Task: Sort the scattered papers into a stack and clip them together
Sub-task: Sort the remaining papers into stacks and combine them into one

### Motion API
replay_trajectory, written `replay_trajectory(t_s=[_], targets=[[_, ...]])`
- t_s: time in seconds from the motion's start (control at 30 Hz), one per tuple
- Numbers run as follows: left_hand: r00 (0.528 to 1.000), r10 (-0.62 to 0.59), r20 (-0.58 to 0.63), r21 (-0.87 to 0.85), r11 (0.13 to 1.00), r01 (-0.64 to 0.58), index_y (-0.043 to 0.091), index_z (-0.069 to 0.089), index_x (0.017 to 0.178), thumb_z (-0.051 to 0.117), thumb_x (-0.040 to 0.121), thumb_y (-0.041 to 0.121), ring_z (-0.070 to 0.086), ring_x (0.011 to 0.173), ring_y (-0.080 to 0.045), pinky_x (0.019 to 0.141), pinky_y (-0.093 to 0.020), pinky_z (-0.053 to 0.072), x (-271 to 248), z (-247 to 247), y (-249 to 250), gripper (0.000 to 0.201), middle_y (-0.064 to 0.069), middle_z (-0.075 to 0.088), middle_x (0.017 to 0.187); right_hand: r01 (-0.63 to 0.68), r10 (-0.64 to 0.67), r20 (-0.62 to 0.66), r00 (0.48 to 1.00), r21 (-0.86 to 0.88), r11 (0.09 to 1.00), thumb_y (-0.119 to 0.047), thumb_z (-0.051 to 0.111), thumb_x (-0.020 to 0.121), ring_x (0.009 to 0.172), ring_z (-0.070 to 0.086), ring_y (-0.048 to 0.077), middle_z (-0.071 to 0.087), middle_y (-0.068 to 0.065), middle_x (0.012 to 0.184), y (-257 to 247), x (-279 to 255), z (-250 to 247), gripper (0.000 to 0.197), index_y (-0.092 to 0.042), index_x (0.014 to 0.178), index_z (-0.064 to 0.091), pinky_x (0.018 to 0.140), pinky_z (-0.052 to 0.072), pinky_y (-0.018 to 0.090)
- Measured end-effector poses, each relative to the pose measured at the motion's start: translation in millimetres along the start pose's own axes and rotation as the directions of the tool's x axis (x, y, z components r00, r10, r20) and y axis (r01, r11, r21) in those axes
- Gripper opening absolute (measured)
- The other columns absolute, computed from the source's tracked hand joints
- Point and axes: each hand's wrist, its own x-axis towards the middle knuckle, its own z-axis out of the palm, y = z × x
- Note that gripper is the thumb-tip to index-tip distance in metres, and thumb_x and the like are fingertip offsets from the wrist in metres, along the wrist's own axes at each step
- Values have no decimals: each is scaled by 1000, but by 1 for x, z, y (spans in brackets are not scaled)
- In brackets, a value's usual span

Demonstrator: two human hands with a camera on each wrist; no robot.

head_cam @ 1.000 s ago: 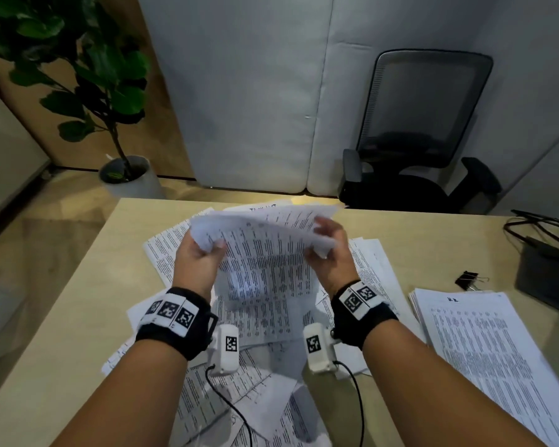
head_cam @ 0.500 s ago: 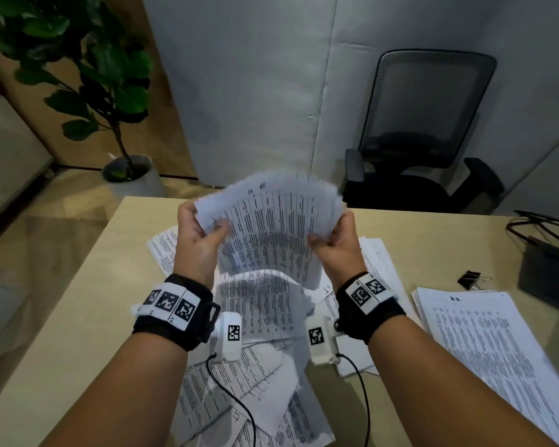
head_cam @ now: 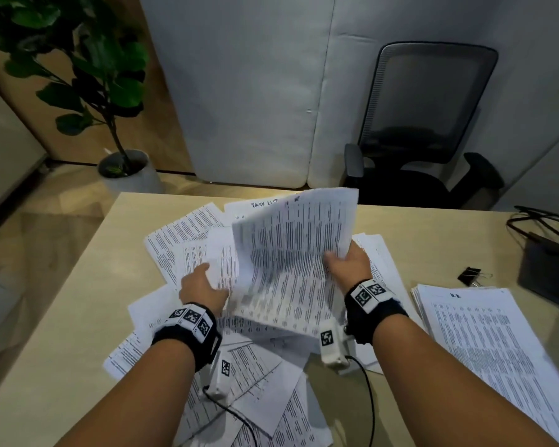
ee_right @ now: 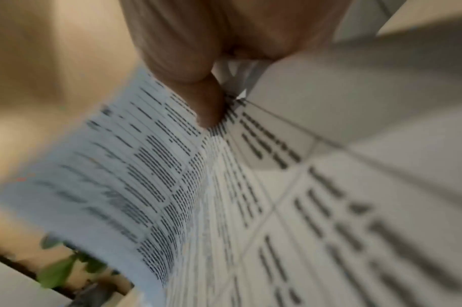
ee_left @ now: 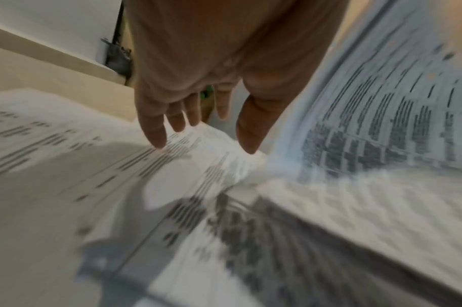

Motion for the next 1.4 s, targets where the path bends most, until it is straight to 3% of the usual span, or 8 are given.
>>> replay_trajectory(t_s=[0.17, 0.27, 0.47, 0.57, 0.8, 0.97, 1.17, 1.4], targets=[[984, -165, 71, 219, 965, 146, 22, 28, 148, 85, 65, 18, 40, 128, -40, 106, -43, 40, -2, 22, -25, 100, -17, 24, 147, -128, 166, 106, 980, -295, 947, -16, 59, 90, 94, 62, 26, 65, 10, 112, 51, -12, 2, 37, -11, 126, 55, 81, 52, 31], [975, -198, 105, 176, 968, 178, 18, 18, 150, 83, 65, 9, 50, 120, -38, 97, -39, 48, 0, 23, -25, 107, -18, 33, 139, -169, 253, 161, 954, -408, 897, -15, 59, 89, 97, 63, 29, 65, 13, 112, 70, -20, 5, 37, -7, 125, 55, 85, 52, 32], [999, -49, -1, 58, 997, 49, 4, 63, 109, 60, 87, 6, 62, 96, -32, 76, -29, 45, -1, 14, -31, 23, -15, 66, 107, -201, 231, 178, 957, -172, 964, -14, 64, 87, 96, 64, 29, 66, 10, 100, 57, -10, 2, 29, -6, 115, 60, 86, 53, 39], [990, -35, -136, -131, 991, 18, 10, 60, 88, 54, 90, 2, 58, 83, -29, 69, -29, 41, -12, 9, -28, 10, -13, 64, 89, -185, 195, 178, 965, -69, 980, -14, 64, 88, 84, 63, 23, 65, 8, 93, 45, -2, 2, 26, -5, 112, 60, 73, 53, 31], [977, -153, 151, -507, 836, 209, 7, 62, 93, 72, 78, -5, 66, 84, -30, 87, -41, 54, -22, 10, -37, 22, -19, 67, 92, -284, 276, 154, 949, 35, 958, -14, 68, 86, 102, 61, 30, 65, 14, 109, 55, 2, 13, 34, -3, 117, 59, 91, 49, 38], [950, -156, 271, -329, 912, 243, 10, 57, 122, 68, 88, 18, 62, 99, -26, 90, -33, 52, -38, 23, -30, 37, -9, 62, 115, -243, 266, 149, 953, -152, 958, -5, 61, 86, 87, 57, 21, 63, 11, 103, 62, -3, 17, 29, -3, 115, 59, 76, 44, 26], [959, -28, 281, -240, 966, 99, 9, 42, 139, 46, 99, 37, 49, 124, -27, 105, -38, 39, -36, 18, -11, 48, -10, 48, 141, -180, 169, 131, 977, 81, 980, -1, 61, 85, 101, 62, 28, 64, 2, 97, 43, -11, 11, 30, -14, 112, 59, 82, 50, 34], [979, 203, -23, -645, 745, -170, 23, 49, 127, 58, 89, 36, 58, 116, -18, 100, -44, 46, -21, -30, 47, 42, 2, 60, 125, 196, -231, 56, 971, 361, 912, 8, 60, 83, 99, 63, 12, 61, 3, 110, -52, -12, -12, 57, -31, 119, 41, 83, 57, 29]])
